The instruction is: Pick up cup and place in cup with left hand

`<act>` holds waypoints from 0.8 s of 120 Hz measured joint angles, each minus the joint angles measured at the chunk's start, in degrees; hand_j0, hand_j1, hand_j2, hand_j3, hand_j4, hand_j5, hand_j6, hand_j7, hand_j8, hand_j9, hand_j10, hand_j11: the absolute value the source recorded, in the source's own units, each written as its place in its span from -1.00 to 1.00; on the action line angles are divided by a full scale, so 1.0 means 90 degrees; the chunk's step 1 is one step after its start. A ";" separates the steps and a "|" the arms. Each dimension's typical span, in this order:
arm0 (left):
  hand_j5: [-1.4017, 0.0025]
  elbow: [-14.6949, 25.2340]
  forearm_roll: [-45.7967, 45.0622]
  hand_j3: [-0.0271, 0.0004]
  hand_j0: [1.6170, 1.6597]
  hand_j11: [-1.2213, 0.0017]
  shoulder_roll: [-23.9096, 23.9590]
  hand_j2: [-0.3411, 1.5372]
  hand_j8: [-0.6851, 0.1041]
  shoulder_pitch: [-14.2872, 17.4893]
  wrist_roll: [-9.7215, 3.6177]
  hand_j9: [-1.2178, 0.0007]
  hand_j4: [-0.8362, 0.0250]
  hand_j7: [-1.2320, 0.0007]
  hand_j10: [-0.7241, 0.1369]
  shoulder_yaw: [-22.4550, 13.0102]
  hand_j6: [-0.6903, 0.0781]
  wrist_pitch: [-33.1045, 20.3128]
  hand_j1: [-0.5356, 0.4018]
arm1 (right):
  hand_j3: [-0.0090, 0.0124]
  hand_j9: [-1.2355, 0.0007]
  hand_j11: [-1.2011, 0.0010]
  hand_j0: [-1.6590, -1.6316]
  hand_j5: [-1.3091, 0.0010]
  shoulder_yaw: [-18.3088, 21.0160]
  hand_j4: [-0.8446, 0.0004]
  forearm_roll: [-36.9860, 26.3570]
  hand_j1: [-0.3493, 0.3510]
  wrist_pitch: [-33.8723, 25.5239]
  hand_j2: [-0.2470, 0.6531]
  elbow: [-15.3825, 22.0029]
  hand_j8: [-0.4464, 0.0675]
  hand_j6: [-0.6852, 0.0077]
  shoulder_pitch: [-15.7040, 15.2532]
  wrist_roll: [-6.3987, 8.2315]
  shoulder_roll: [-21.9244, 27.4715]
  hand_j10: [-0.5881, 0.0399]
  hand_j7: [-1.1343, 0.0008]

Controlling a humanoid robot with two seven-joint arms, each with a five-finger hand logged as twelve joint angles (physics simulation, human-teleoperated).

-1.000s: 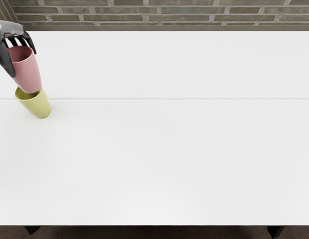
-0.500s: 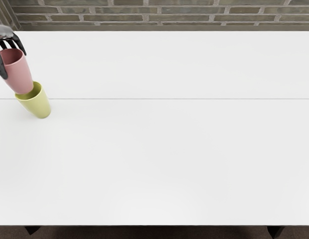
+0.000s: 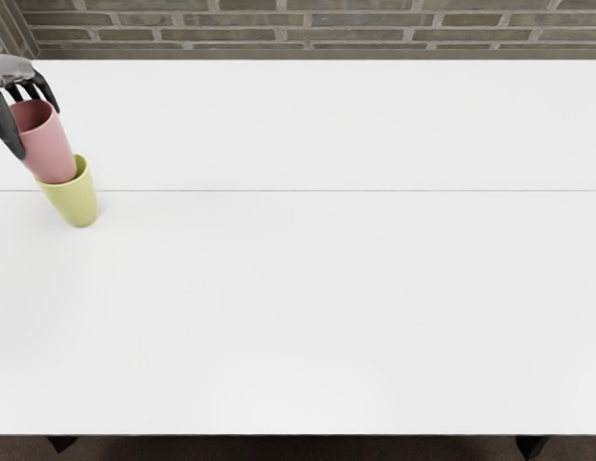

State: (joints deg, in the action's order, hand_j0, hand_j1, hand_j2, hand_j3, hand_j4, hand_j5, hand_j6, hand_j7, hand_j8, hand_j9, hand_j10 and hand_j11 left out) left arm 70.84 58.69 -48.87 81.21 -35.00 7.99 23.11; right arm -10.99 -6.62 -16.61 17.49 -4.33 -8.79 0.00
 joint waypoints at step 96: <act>0.16 -0.0017 0.0008 0.97 0.82 0.04 0.0137 -0.58 -0.19 -0.0283 0.0000 0.04 -0.08 0.05 -0.34 -0.0011 -0.09 0.0008 -0.03 | -0.16 0.94 0.94 -0.93 0.94 0.0000 0.93 -0.0001 -0.90 0.0000 -0.46 0.0000 0.63 0.90 0.0001 0.0000 0.0000 0.79 0.94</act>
State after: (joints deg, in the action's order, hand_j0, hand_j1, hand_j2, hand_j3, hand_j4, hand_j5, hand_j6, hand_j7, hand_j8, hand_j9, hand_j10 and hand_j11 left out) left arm 70.69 58.76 -47.64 78.66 -35.00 7.89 23.18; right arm -10.99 -6.63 -16.61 17.49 -4.32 -8.79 0.00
